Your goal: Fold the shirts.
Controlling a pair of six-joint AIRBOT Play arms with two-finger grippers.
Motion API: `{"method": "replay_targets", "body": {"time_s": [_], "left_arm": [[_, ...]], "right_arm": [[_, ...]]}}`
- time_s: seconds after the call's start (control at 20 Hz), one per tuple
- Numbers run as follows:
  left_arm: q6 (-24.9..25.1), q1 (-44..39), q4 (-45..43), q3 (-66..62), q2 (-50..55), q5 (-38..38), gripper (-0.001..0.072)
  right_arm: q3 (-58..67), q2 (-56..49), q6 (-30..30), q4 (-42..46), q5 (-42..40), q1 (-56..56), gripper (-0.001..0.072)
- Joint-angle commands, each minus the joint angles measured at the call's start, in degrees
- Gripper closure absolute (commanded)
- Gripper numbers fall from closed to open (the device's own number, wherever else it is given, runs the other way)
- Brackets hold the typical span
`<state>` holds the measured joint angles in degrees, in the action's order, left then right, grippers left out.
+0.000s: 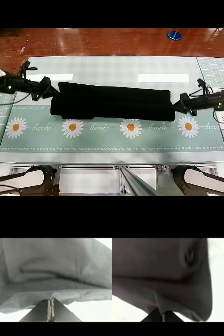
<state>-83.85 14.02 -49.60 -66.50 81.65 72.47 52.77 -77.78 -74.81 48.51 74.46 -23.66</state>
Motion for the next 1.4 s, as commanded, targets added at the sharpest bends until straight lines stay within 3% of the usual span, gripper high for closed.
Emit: {"method": "replay_targets", "body": {"time_s": [0.0, 0.25, 0.4, 0.45, 0.5, 0.55, 0.65, 0.8, 0.95, 1.1, 1.25, 1.35], "left_arm": [[-1.97, -0.79, 0.57, -9.75, 7.8, 1.62, 0.069], [-2.78, -1.92, 0.59, -19.41, 16.57, 1.68, 0.069], [-0.63, -3.87, 0.57, -23.39, 21.18, 2.36, 0.0686], [-0.63, -4.59, 0.52, -23.56, 22.18, 2.16, 0.0574], [-0.66, -5.05, 0.55, -23.74, 22.99, 2.03, 0.0334], [-0.92, -5.11, 0.46, -24.11, 23.61, 2.01, 0.02], [-2.38, -3.67, -1.77, -25.97, 23.8, 4.04, 0.0199], [-2.86, 2.34, -10.01, -32.72, 22.88, 14.99, 0.0199], [0.66, 9.62, -18.08, -33.33, 17.75, 20.68, 0.02], [-0.66, 14.69, -14.82, -24.87, 7.1, 9.4, 0.02], [-0.66, 13.05, -11.82, -7.13, -9.88, -9.18, 0.0199], [-0.63, 9.68, -11.87, 3.82, -19.58, -15.74, 0.02]], "right_arm": [[7.72, -5.31, -2.69, -0.09, -0.79, 1.14, 0.0681], [13.64, -10.75, -2.86, -2.03, -1.9, 1.16, 0.0681], [14.01, -13.31, -1.4, -3.43, -3.69, 1.51, 0.0679], [14.01, -13.97, -1.53, -3.43, -5.16, 1.99, 0.0587], [14.01, -14.32, -1.92, -3.43, -6.91, 2.45, 0.042], [14.03, -14.29, -1.92, -3.45, -8.39, 2.78, 0.034], [14.53, -13.7, -1.9, -2.84, -8.17, 2.05, 0.0331], [17.77, -11.98, -1.9, 1.6, -0.17, -2.95, 0.033], [16.7, -6.51, -1.86, 9.75, 0.7, -8.02, 0.0331], [9.33, -2.25, -2.95, 11.47, -6.64, -8.9, 0.033], [0.85, -1.77, 0.17, -2.08, -13.84, -8.63, 0.033], [-1.18, -1.84, 4.44, -5.99, -15.58, -7.39, 0.0294]]}}
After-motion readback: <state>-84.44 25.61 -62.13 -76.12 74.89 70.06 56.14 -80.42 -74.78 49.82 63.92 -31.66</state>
